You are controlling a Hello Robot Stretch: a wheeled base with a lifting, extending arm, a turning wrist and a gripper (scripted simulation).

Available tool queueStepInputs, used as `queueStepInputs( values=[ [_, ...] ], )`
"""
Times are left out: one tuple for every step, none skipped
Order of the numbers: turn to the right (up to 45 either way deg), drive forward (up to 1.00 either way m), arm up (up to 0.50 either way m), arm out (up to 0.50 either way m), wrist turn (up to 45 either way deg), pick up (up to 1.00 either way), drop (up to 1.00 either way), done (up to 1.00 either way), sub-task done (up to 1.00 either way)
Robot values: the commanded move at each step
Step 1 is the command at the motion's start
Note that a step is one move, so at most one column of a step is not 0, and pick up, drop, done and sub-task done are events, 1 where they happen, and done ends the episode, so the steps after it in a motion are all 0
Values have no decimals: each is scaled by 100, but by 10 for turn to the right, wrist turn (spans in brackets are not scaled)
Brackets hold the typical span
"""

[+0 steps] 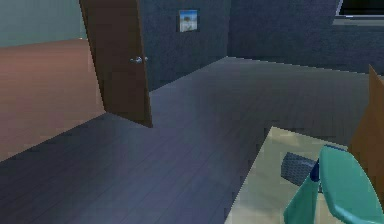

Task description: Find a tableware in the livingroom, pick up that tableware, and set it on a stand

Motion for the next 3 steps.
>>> queueStepInputs(
  values=[
    [0,0,38,0,0,0,0,0,0],
    [0,0,0,20,0,0,0,0,0],
    [0,0,0,0,450,0,0,0,0]
  ],
)
